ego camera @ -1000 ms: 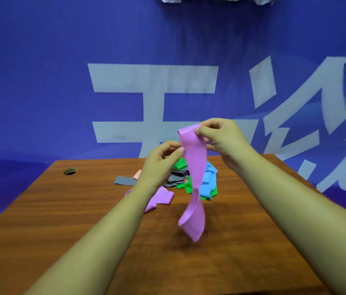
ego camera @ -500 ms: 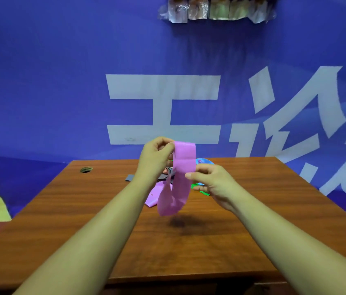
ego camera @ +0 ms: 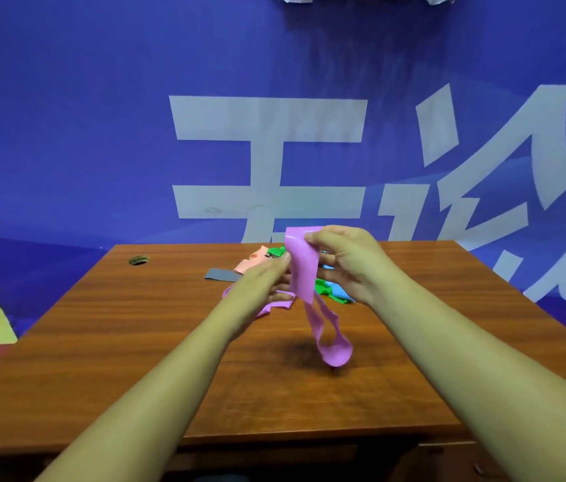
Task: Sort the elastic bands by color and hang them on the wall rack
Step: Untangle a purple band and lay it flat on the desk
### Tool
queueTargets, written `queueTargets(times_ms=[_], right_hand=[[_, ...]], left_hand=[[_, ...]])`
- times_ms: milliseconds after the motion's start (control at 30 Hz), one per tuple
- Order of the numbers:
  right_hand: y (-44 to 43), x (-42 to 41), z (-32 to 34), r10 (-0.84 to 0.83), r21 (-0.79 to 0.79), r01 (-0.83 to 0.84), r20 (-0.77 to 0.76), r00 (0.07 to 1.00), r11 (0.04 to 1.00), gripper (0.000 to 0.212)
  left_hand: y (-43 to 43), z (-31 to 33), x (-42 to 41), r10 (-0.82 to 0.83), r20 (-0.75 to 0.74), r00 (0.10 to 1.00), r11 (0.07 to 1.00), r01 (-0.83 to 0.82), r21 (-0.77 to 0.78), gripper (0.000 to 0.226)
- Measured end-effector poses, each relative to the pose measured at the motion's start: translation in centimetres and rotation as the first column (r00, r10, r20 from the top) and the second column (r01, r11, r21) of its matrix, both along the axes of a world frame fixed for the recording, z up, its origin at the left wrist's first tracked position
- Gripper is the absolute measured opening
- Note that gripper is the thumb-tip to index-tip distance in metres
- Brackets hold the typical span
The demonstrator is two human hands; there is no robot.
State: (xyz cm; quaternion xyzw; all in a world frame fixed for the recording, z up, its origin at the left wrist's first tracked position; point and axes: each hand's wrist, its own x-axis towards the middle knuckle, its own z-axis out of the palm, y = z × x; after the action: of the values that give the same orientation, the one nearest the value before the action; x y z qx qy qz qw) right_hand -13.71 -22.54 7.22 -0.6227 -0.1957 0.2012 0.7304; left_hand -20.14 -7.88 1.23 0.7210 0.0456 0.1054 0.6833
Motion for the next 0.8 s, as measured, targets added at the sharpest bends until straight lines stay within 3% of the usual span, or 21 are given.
queueTargets(times_ms=[67,167,300,367,433,567,667,800], right_hand=[[-0.1,0.1,0.0,-0.005,0.013,0.005,-0.021,1.0,1.0,0.021],[-0.5,0.4,0.0,-0.067,0.042,0.069,-0.052,0.996,0.997,0.022],[-1.1,1.2,-0.8,-0.136,0.055,0.143,-0.114,0.984,0.988,0.008],[-1.4,1.4,-1.7,-0.079,-0.014,0.078,-0.138,0.987,0.997,0.013],[-1.6,1.3,-2.7,-0.026,-0.128,0.007,-0.144,0.989,0.992,0.031],[-1.8,0.7,-4.0,0.113,-0.094,-0.132,-0.181,0.977,0.987,0.029],[-1.8,0.4,-4.2,0.126,-0.069,-0.136,-0.13,0.984,0.988,0.006],[-1.4,0.4,-4.0,-0.041,-0.114,0.046,0.047,0.998,0.992,0.012]], left_hand=[[-0.4,-1.2,-0.8,-0.133,-0.011,0.991,0.99,0.133,0.037,0.029],[-0.7,-2.3,-1.1,-0.169,0.017,0.985,0.961,0.161,0.225,0.023],[-0.5,-2.2,-0.6,-0.081,0.051,0.995,0.986,0.073,0.151,0.019],[-0.3,-1.5,-0.2,0.001,0.083,0.997,0.995,-0.01,0.104,0.023],[0.0,-0.9,0.0,0.038,0.13,0.991,0.993,-0.052,0.107,0.044],[0.3,-0.2,0.1,-0.009,0.133,0.991,0.989,-0.011,0.144,0.023],[0.7,-0.1,0.1,-0.006,0.122,0.993,0.979,-0.019,0.204,0.019],[0.8,-0.4,-0.1,0.095,0.112,0.989,0.968,-0.118,0.222,0.035]])
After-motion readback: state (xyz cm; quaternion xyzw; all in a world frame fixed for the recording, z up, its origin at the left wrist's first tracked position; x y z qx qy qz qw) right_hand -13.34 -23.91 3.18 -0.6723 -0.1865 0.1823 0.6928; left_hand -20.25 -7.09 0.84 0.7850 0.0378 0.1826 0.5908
